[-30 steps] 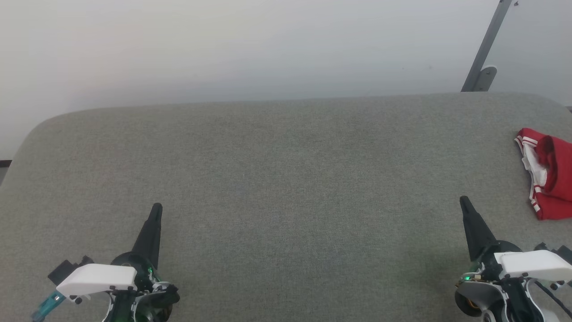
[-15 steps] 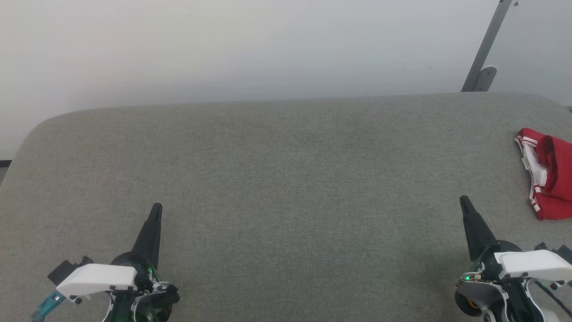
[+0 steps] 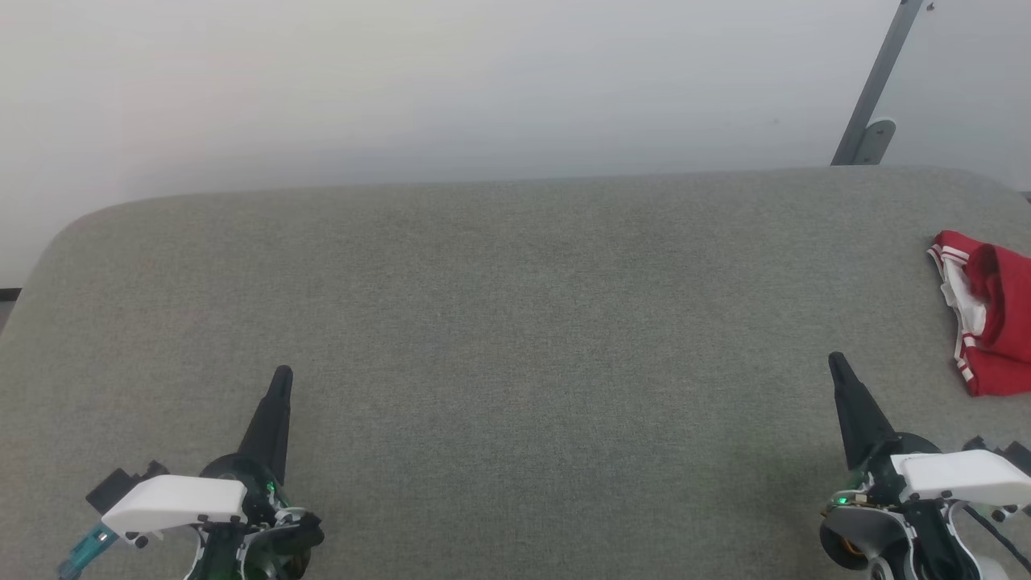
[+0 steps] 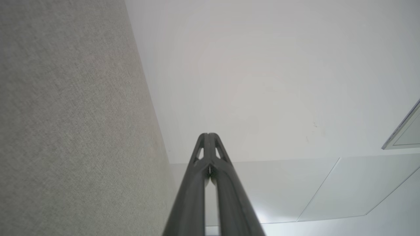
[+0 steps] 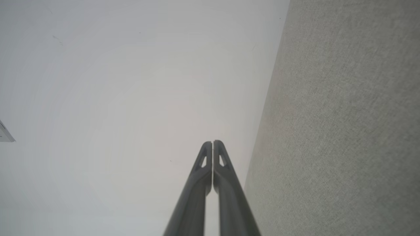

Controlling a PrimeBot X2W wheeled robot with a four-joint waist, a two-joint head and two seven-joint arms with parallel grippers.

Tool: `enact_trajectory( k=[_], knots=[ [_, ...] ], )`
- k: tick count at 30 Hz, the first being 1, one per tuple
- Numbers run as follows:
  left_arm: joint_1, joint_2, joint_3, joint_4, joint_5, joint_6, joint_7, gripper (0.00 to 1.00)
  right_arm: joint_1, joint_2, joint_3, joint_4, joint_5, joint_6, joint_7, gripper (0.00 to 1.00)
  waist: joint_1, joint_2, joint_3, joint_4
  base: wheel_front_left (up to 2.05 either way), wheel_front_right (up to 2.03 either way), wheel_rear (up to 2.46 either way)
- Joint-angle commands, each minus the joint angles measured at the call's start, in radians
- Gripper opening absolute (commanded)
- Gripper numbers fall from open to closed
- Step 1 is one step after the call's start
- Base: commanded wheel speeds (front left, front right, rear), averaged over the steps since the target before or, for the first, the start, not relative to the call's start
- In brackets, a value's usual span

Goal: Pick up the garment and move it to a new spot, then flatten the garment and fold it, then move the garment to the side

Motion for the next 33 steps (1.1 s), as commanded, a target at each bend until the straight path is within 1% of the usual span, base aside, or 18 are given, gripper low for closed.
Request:
enact_trajectory(
  k=[1, 33],
  knots=[
    [-0.011, -0.003, 0.000, 0.000, -0.003, -0.003, 0.003, 0.00, -0.005, 0.004, -0.001, -0.004, 0.004, 0.000, 0.003, 0.00, 0.0000, 0.0000, 0.000, 0.000, 0.00, 0.00, 0.00],
    [-0.011, -0.003, 0.000, 0.000, -0.003, -0.003, 0.003, 0.00, -0.005, 0.004, -0.001, -0.003, 0.004, 0.000, 0.003, 0.00, 0.0000, 0.0000, 0.000, 0.000, 0.00, 0.00, 0.00]
  ],
)
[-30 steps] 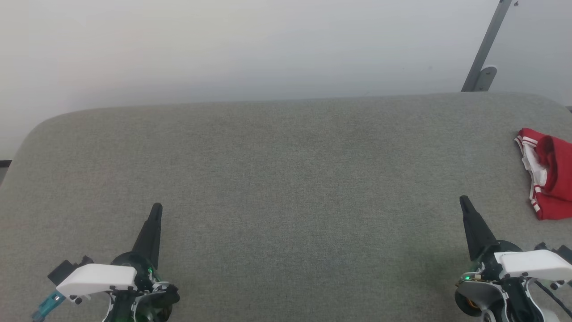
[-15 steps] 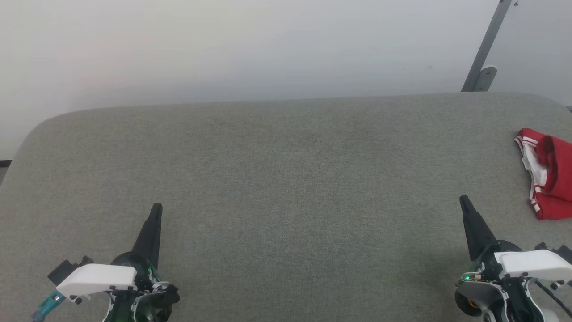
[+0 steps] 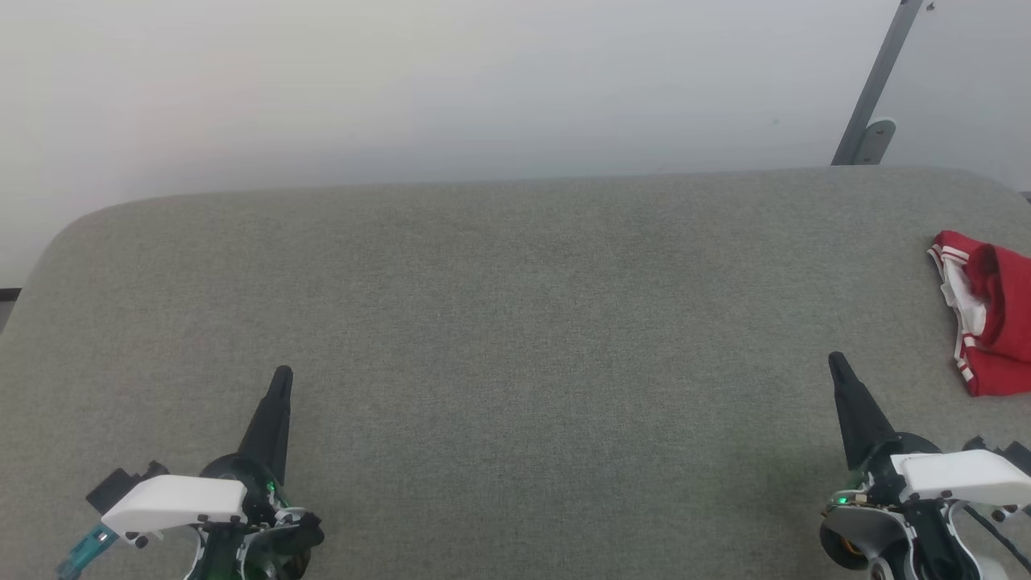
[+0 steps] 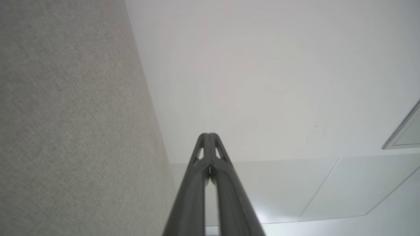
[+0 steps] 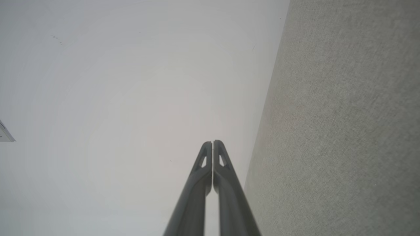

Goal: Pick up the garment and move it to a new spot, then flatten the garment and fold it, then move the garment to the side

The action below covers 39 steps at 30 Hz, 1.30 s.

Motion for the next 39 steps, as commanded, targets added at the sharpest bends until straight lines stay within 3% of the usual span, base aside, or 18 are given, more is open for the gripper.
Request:
enact_trajectory(
  k=[1, 39],
  knots=[
    [-0.011, -0.003, 0.000, 0.000, -0.003, -0.003, 0.003, 0.00, -0.005, 0.004, -0.001, -0.003, 0.004, 0.000, 0.002, 0.00, 0.0000, -0.0001, 0.000, 0.000, 0.00, 0.00, 0.00],
    [-0.011, -0.003, 0.000, 0.000, -0.003, -0.003, 0.003, 0.00, -0.005, 0.004, -0.001, -0.003, 0.004, 0.000, 0.002, 0.00, 0.0000, -0.0001, 0.000, 0.000, 0.00, 0.00, 0.00]
  ],
)
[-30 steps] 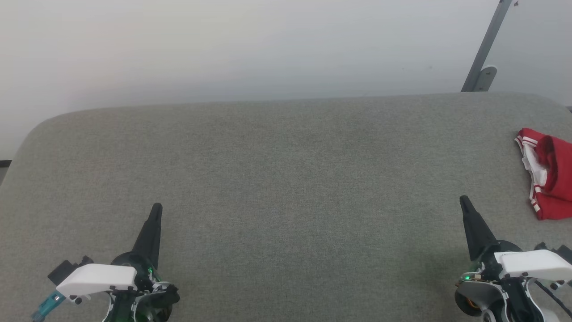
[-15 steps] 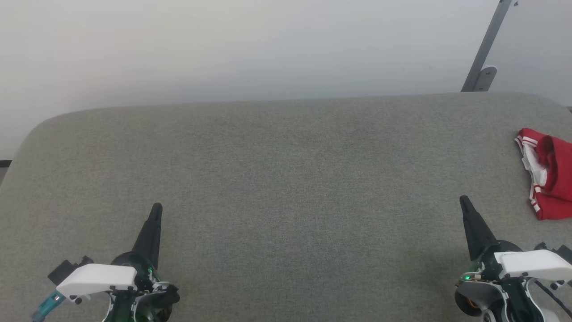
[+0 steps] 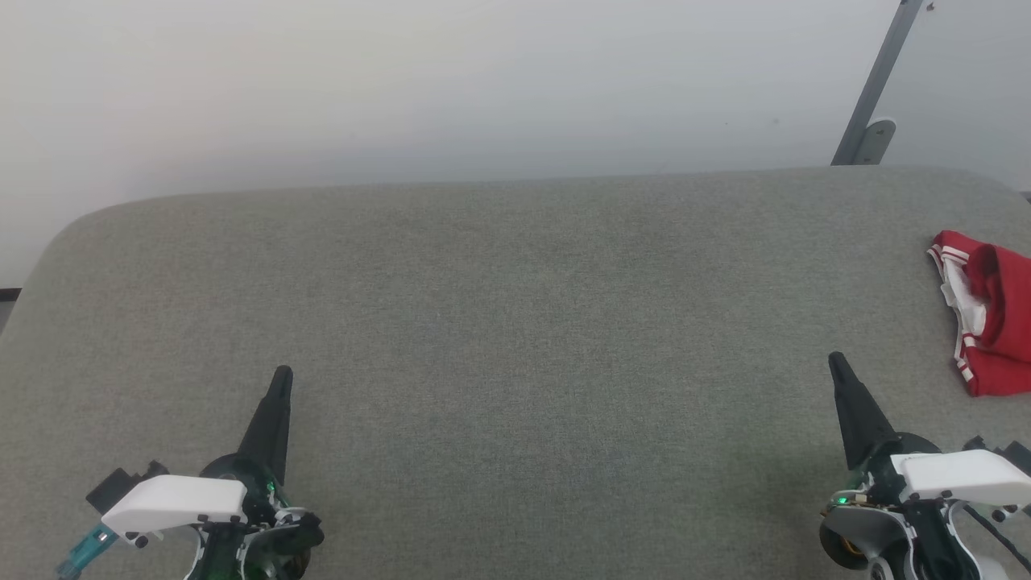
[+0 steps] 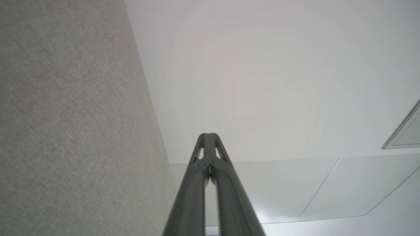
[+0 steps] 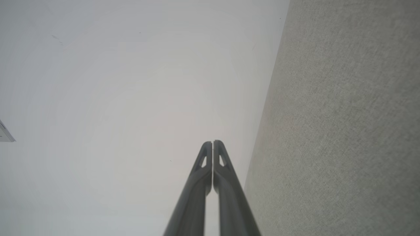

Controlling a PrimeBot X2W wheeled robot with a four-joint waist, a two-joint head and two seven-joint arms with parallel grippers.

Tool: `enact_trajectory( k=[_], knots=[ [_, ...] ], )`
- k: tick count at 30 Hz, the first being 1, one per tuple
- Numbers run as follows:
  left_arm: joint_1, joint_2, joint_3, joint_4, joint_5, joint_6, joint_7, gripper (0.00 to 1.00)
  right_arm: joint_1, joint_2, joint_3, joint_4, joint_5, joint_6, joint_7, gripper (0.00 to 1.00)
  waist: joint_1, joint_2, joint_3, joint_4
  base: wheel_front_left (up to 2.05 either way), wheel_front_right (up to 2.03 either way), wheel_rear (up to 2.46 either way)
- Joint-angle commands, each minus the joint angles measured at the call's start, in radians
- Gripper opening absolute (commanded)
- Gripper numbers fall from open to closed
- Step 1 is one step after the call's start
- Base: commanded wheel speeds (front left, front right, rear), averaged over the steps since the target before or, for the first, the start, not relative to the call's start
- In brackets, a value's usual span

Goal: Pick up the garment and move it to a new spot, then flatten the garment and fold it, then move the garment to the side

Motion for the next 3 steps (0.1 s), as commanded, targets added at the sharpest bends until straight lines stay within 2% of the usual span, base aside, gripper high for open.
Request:
enact_trajectory(
  k=[1, 3],
  knots=[
    [-0.011, -0.003, 0.000, 0.000, -0.003, -0.003, 0.003, 0.00, -0.005, 0.004, -0.001, -0.003, 0.004, 0.000, 0.003, 0.00, 0.0000, 0.0000, 0.000, 0.000, 0.00, 0.00, 0.00],
    [-0.011, -0.003, 0.000, 0.000, -0.003, -0.003, 0.003, 0.00, -0.005, 0.004, -0.001, -0.003, 0.004, 0.000, 0.003, 0.00, 0.0000, 0.0000, 0.000, 0.000, 0.00, 0.00, 0.00]
  ],
)
